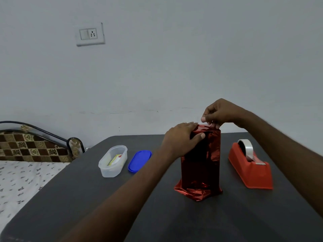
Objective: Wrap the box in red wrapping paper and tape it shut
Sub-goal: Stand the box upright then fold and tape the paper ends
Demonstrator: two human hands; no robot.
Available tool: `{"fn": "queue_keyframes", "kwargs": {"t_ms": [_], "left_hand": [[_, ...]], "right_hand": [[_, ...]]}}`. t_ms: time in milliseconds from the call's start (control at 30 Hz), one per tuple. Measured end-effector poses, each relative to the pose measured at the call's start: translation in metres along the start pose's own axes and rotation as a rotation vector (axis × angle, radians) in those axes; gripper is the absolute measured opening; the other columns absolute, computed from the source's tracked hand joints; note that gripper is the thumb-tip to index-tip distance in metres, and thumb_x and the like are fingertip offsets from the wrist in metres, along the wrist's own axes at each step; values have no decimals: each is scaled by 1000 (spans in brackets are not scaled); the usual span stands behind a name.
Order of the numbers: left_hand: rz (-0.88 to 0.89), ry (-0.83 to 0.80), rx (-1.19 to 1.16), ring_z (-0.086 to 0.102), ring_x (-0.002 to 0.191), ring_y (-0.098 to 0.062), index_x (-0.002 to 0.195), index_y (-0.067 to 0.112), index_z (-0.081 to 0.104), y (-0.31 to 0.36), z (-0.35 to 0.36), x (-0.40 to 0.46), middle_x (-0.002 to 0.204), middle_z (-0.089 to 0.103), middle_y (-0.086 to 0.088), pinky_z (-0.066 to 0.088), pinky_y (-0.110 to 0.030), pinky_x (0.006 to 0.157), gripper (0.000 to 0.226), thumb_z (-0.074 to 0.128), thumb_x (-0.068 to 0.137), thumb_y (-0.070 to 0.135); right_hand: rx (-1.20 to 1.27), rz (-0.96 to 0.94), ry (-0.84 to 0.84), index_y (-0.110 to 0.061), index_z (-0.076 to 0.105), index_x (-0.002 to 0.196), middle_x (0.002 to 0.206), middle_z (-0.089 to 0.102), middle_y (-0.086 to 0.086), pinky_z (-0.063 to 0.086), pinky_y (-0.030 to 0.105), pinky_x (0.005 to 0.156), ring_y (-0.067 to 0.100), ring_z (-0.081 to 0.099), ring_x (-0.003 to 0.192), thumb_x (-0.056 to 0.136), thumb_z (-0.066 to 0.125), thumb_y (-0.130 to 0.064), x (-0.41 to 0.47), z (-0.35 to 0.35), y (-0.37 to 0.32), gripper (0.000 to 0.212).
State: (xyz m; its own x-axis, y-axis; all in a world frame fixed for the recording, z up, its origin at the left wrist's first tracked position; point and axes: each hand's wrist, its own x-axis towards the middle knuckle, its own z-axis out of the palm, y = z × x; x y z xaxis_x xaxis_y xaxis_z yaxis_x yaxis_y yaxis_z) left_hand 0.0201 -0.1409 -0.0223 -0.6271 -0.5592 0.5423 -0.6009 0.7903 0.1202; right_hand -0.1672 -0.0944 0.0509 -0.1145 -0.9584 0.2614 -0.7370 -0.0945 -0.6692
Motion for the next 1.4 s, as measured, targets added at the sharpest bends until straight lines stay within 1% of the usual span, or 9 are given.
{"fn": "queue_keyframes", "kwargs": {"t_ms": [500, 767, 867, 900, 967, 1067, 1167, 1300, 1400], "left_hand": [[16, 14, -5, 48, 131, -17, 145, 21, 46, -2, 1, 3, 145, 52, 3, 44, -35, 98, 59, 42, 98, 55], [-1, -13, -61, 48, 132, -17, 142, 25, 51, -1, -1, 3, 145, 52, 4, 42, -37, 101, 56, 40, 97, 57], [-111, 7, -248, 63, 93, -16, 94, 24, 70, 2, -7, 5, 97, 72, 6, 47, -32, 78, 50, 34, 100, 58], [-165, 21, -317, 58, 73, -15, 70, 20, 61, 3, -9, 8, 71, 64, 5, 42, -30, 66, 53, 35, 100, 55], [-250, 78, -408, 41, 54, -15, 57, 15, 40, 5, -11, 14, 52, 41, 4, 30, -30, 55, 52, 45, 99, 46], [-382, 144, -527, 48, 53, -18, 53, 12, 50, 9, -11, 28, 51, 51, 2, 37, -29, 55, 48, 62, 88, 43], [-504, 117, -573, 67, 73, -18, 71, 6, 72, 11, -8, 42, 74, 72, -5, 54, -32, 69, 38, 76, 76, 44], [-667, 6, -731, 69, 89, -18, 73, 17, 78, 3, -1, 55, 85, 75, 1, 59, -37, 84, 3, 79, 72, 14], [-759, -64, -912, 71, 90, -18, 72, 19, 80, -2, 0, 57, 86, 77, 2, 58, -37, 87, 15, 75, 76, 5]], "right_hand": [[-332, 41, 49, -4, 77, 79, 52, 63, 2, 43, 20, 47, 8, 52, 35, 80, 82, -26, 14, 11, -6, 23], [-530, 178, 168, -13, 74, 86, 86, 74, 3, 58, 37, 79, 22, 69, 79, 72, 80, -53, 13, 17, -1, 44], [-282, 265, 116, -7, 73, 95, 92, 72, 9, 57, 37, 75, 27, 70, 84, 81, 75, -47, 9, 21, 10, 43], [-95, 311, 80, -6, 71, 97, 94, 70, 10, 55, 35, 70, 26, 67, 85, 84, 74, -44, 7, 24, 14, 41], [196, 396, 41, -8, 69, 100, 94, 68, 8, 50, 31, 63, 23, 64, 81, 89, 72, -40, 0, 31, 21, 34], [331, 392, 43, -8, 70, 106, 90, 70, 8, 49, 31, 65, 22, 64, 77, 91, 68, -38, 0, 38, 32, 34], [423, 363, 52, -7, 69, 109, 98, 73, 12, 54, 41, 79, 26, 66, 84, 92, 66, -34, 1, 42, 36, 32], [484, 368, 55, -7, 68, 109, 102, 72, 12, 55, 43, 85, 26, 66, 89, 93, 65, -33, -1, 44, 38, 30], [521, 374, 63, -8, 67, 104, 102, 71, 14, 54, 44, 90, 27, 65, 92, 96, 62, -30, -2, 45, 40, 24]]}}
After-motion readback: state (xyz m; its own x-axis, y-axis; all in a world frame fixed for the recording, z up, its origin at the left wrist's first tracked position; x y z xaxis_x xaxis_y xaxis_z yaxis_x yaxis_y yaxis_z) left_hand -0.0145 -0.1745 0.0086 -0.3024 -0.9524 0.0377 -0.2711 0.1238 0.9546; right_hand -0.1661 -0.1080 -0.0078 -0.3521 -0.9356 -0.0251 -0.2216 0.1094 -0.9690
